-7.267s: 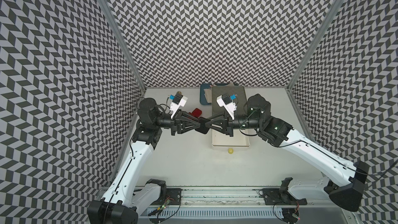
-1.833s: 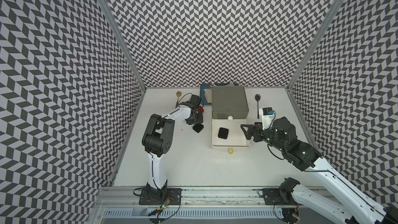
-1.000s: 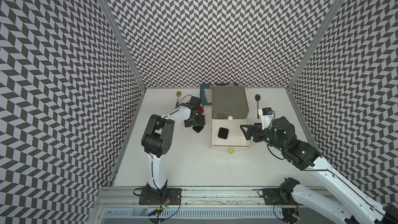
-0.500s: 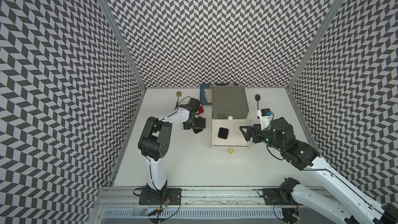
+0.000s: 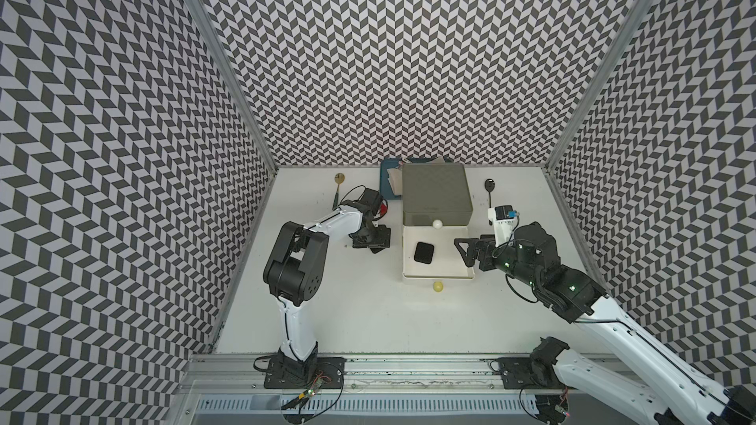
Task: Place the brooch boxes into the drawer by color
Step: Pick up the brooch box from the center of the board.
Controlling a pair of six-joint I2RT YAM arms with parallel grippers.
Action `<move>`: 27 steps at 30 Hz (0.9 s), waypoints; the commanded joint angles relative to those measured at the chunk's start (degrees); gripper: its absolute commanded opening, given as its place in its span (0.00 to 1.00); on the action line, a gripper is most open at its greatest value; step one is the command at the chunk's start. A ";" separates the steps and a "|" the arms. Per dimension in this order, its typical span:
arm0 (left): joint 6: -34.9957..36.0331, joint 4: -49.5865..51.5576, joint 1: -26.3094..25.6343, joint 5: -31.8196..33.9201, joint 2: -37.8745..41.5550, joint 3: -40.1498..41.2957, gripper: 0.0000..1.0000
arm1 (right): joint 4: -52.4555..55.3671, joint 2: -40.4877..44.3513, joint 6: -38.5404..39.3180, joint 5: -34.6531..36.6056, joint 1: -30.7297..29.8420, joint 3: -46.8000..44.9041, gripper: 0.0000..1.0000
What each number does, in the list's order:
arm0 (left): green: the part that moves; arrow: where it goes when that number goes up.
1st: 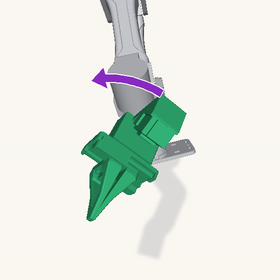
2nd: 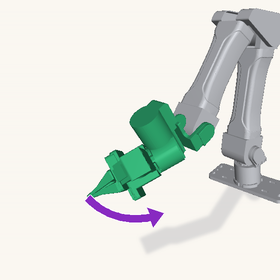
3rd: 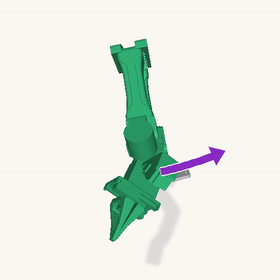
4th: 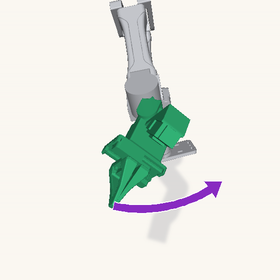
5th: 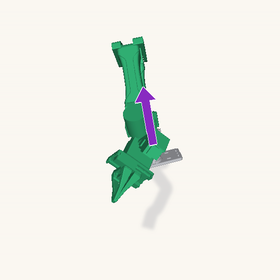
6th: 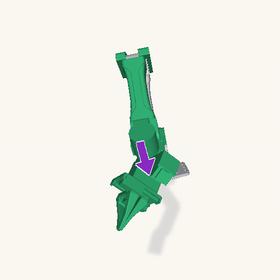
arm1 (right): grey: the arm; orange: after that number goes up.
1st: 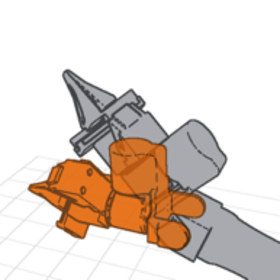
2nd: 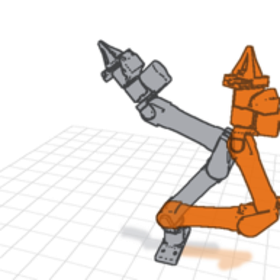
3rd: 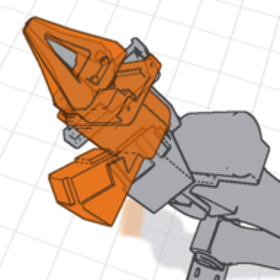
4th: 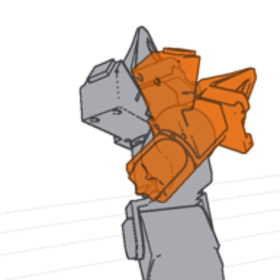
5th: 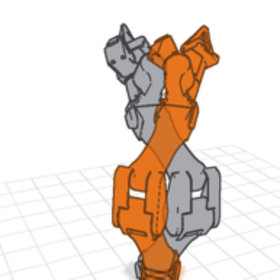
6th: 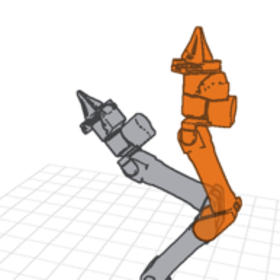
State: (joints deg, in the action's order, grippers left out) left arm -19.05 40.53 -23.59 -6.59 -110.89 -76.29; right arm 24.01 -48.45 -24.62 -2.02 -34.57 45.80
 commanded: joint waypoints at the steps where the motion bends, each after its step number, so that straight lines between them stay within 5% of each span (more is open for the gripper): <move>1: -0.11 1.09 -0.13 1.91 -0.33 -0.69 0.75 | -2.45 -0.29 0.19 -0.39 0.33 -0.63 0.95; 13: 0.15 1.64 0.13 5.16 0.72 -0.45 0.48 | -2.60 -0.76 0.29 -0.77 0.37 -0.19 0.95; 27: 6.68 -3.16 2.46 8.13 18.83 4.30 0.45 | -3.82 -2.51 2.05 -8.09 0.25 2.90 0.95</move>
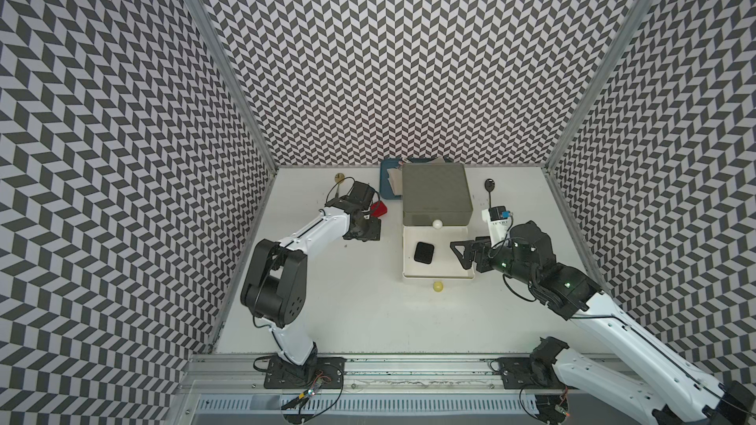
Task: Place the brooch boxes into the drawer by color
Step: Pick up the brooch box from the center of the board.
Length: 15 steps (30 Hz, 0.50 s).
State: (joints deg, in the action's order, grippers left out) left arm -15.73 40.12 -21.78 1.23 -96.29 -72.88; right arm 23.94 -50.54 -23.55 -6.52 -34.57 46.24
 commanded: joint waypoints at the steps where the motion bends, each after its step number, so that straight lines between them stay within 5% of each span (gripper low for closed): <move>1: 4.38 -3.82 0.92 -1.25 6.68 1.60 0.45 | -4.03 -0.67 1.08 -4.97 0.29 2.98 0.95; 9: 15.09 -17.92 0.83 -20.25 28.32 9.34 0.38 | -1.38 -8.42 0.70 -23.68 0.29 15.04 0.95; 15: 19.82 -24.53 -3.28 -23.87 38.58 15.64 0.36 | 4.78 -13.07 2.13 -24.11 -0.06 28.49 0.94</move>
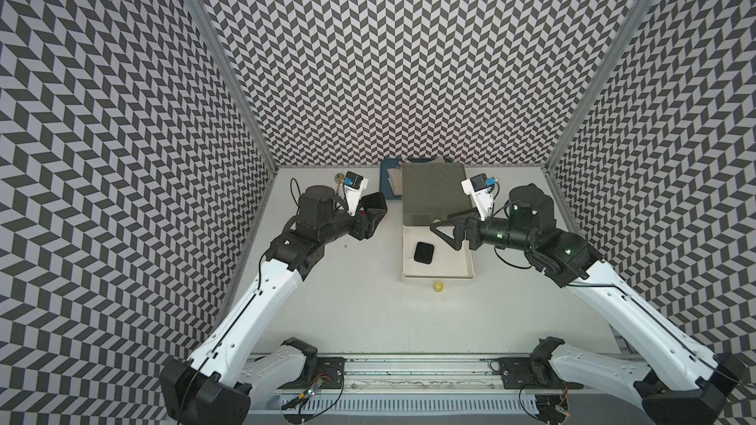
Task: Place the brooch boxes into the drawer by color
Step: Pick up the brooch box from the center of the board.
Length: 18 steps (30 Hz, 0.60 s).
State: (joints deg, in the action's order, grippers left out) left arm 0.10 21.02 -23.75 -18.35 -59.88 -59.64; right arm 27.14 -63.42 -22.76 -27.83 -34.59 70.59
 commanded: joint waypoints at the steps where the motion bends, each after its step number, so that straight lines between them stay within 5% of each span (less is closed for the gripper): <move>1: 4.03 -5.94 -1.61 -4.24 3.11 2.99 0.35 | 2.71 -1.27 1.57 -2.92 -0.04 6.23 0.94; 7: 4.32 -7.92 -6.80 0.92 7.67 5.79 0.33 | 5.11 -7.27 -0.45 -3.68 -1.41 13.82 0.91; 18: 5.67 -5.29 -12.17 7.55 8.82 5.40 0.33 | 9.36 -16.17 1.30 8.30 -11.60 20.47 0.83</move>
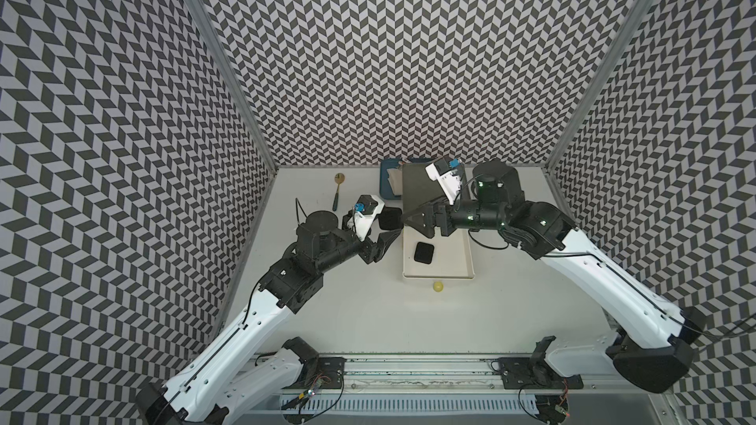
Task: Place the brooch boxes into the drawer by color
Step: Pick up the brooch box from the center of the board, then place the brooch box in the drawer.
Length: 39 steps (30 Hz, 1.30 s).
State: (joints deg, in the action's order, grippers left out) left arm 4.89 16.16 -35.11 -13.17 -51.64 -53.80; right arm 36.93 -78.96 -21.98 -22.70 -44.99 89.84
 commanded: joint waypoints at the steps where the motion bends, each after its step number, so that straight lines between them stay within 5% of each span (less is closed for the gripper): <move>1: 0.97 -0.22 -1.08 2.68 0.53 -0.61 0.33 | -1.00 -0.91 0.29 3.35 -1.55 1.04 0.82; 11: -0.34 -0.61 -3.60 3.21 0.14 -1.40 0.33 | -5.17 -2.82 -0.83 4.11 -1.94 -0.29 0.75; 16: -0.10 -0.34 -4.52 3.93 -0.39 -1.88 0.33 | -7.12 -3.18 -0.81 2.41 -1.88 -1.31 0.63; 24: 0.35 0.09 -5.22 4.45 -1.08 -2.64 0.33 | -8.04 -3.44 -1.21 0.30 -1.93 -2.20 0.32; 28: 0.48 0.05 -5.32 4.48 -1.18 -2.73 0.34 | -7.84 -3.16 -0.90 0.79 -1.94 -2.70 0.03; 31: 0.41 0.27 -5.32 4.57 -1.53 -2.84 0.48 | -8.11 -2.58 -1.03 1.31 -1.84 -3.65 0.00; 34: -0.13 0.42 -5.32 5.10 -1.93 -2.97 0.99 | -9.67 -1.07 -1.92 1.84 -1.06 -5.82 0.00; 39: -2.42 1.85 -5.32 7.51 -3.68 -4.83 1.00 | -11.85 6.31 -5.17 2.30 5.27 -13.56 0.00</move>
State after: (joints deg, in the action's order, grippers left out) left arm 3.88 18.13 -40.14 -7.97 -54.85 -55.88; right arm 29.10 -78.02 -24.88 -21.02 -43.00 79.09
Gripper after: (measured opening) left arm 0.995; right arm 0.266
